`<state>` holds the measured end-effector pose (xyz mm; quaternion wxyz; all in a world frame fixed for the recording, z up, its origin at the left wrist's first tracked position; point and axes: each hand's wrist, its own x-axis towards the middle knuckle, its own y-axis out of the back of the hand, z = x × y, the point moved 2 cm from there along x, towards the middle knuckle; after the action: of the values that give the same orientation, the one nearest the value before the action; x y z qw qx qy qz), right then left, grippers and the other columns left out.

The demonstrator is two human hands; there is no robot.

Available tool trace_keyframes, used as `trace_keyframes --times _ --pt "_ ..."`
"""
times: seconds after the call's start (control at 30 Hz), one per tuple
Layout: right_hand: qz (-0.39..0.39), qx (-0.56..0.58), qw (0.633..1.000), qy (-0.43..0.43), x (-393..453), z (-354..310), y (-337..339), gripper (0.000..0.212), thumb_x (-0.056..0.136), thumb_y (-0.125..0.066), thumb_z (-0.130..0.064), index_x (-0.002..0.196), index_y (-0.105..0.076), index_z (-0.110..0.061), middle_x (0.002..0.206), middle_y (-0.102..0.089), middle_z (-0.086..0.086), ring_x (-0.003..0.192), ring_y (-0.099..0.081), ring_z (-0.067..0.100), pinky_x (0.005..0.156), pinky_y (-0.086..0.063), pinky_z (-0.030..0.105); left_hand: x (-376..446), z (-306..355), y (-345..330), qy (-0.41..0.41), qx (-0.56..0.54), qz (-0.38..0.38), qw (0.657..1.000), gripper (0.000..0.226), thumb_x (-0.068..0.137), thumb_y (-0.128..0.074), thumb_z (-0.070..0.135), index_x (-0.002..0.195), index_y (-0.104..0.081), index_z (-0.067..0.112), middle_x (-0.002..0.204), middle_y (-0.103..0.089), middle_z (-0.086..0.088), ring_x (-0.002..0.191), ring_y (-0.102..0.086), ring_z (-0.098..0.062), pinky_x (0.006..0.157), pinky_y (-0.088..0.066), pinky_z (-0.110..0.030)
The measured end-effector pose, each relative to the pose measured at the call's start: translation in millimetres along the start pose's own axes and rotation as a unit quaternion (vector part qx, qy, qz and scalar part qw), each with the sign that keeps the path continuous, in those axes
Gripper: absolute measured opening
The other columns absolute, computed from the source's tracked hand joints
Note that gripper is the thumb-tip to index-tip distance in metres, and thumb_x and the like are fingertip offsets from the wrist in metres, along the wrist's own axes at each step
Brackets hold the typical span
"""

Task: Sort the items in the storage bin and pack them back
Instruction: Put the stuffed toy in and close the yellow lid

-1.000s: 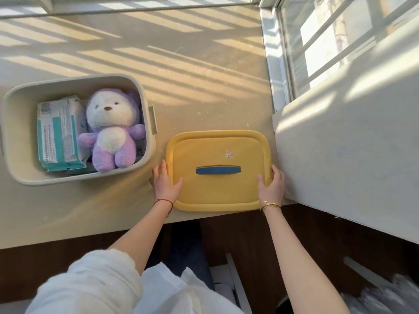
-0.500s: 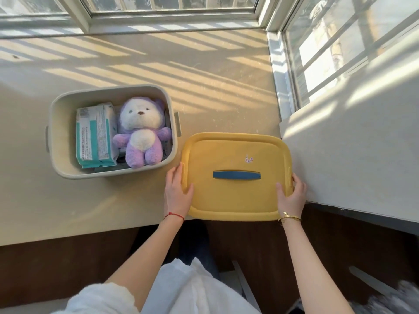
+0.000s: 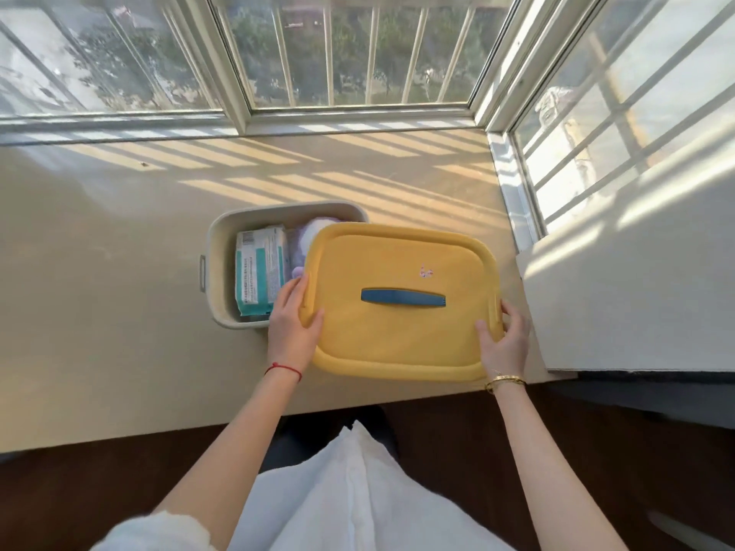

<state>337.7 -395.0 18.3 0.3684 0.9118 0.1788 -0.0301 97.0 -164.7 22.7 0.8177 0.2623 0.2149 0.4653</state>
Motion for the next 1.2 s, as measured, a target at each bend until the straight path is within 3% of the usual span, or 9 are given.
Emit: trace_keyframes --times 0.1,0.2,0.43,0.6,0.77,0.87,1.0,1.2 --pt "-0.029 0.005 0.999 0.024 -7.7 -31.5 -40.8 0.055 0.086 -0.068 -0.017 0.136 -0.045 -0.010 0.131 -0.046 0.010 0.116 -0.050 0.025 0.100 -0.045 0.041 19.3 -26.2 40.2 0.026 0.006 0.018 0.999 0.063 0.086 -0.069 0.014 0.144 -0.042 0.012 0.143 -0.043 -0.008 0.132 -0.041 -0.024 0.113 -0.032 -0.041" --pt "-0.050 0.001 0.998 0.037 -10.6 -61.5 -84.6 0.055 0.085 -0.070 -0.015 0.135 -0.046 -0.009 0.131 -0.046 0.011 0.115 -0.051 0.026 0.101 -0.044 0.043 39.6 -53.5 76.2 0.036 0.024 0.031 0.999 0.062 0.085 -0.069 0.012 0.142 -0.045 0.010 0.142 -0.045 -0.007 0.127 -0.046 -0.024 0.111 -0.036 -0.039" --pt "-0.096 -0.009 0.995 0.039 -2.3 -110.1 -168.7 0.054 0.085 -0.069 -0.008 0.134 -0.047 -0.005 0.133 -0.045 0.012 0.116 -0.050 0.025 0.099 -0.034 0.024 85.5 -108.7 117.3 0.076 0.044 0.023 0.996 0.062 0.085 -0.069 0.010 0.142 -0.044 0.008 0.144 -0.044 -0.010 0.124 -0.049 -0.029 0.110 -0.037 -0.041" --pt "-0.099 -0.036 0.993 0.049 11.9 -116.0 -198.6 0.054 0.084 -0.070 -0.007 0.132 -0.046 -0.003 0.132 -0.046 0.014 0.116 -0.050 0.027 0.097 -0.031 0.019 105.8 -129.8 113.6 0.106 0.050 -0.011 0.993 0.071 0.085 -0.071 0.016 0.147 -0.037 0.012 0.150 -0.037 -0.007 0.135 -0.038 -0.024 0.113 -0.028 -0.033" --pt "-0.070 -0.058 0.993 0.077 20.0 -114.5 -212.5 0.055 0.082 -0.066 -0.006 0.133 -0.046 -0.003 0.130 -0.047 0.015 0.118 -0.046 0.033 0.102 -0.033 0.032 109.5 -146.8 101.3 0.127 0.048 -0.031 0.990 0.078 0.080 -0.076 0.019 0.148 -0.036 0.015 0.151 -0.037 -0.006 0.136 -0.037 -0.026 0.115 -0.030 -0.039" --pt "-0.041 -0.109 0.990 0.081 25.1 -108.9 -209.4 0.058 0.079 -0.065 -0.010 0.134 -0.047 -0.006 0.125 -0.052 0.014 0.113 -0.043 0.037 0.096 -0.024 0.025 108.4 -149.0 95.6 0.113 0.069 -0.028 0.991 0.078 0.079 -0.077 0.019 0.146 -0.039 0.015 0.149 -0.041 -0.006 0.134 -0.036 -0.029 0.114 -0.029 -0.041" --pt "-0.076 -0.099 0.989 0.083 34.4 -102.9 -208.5 0.053 0.083 -0.063 -0.014 0.134 -0.047 -0.012 0.125 -0.051 0.011 0.114 -0.047 0.032 0.097 -0.038 0.039 110.8 -146.3 91.9 0.120 0.087 -0.023 0.989 0.076 0.080 -0.076 0.019 0.147 -0.038 0.016 0.148 -0.041 -0.005 0.132 -0.034 -0.028 0.112 -0.029 -0.041" --pt "-0.081 -0.114 0.983 0.122 43.7 -95.2 -212.3 0.039 0.093 -0.060 -0.026 0.125 -0.050 -0.006 0.122 -0.054 0.015 0.113 -0.049 0.034 0.090 -0.042 0.041 112.7 -152.6 92.1 0.143 0.052 -0.003 0.988 0.076 0.080 -0.076 0.015 0.146 -0.040 0.015 0.145 -0.045 -0.003 0.127 -0.047 -0.025 0.110 -0.039 -0.042"
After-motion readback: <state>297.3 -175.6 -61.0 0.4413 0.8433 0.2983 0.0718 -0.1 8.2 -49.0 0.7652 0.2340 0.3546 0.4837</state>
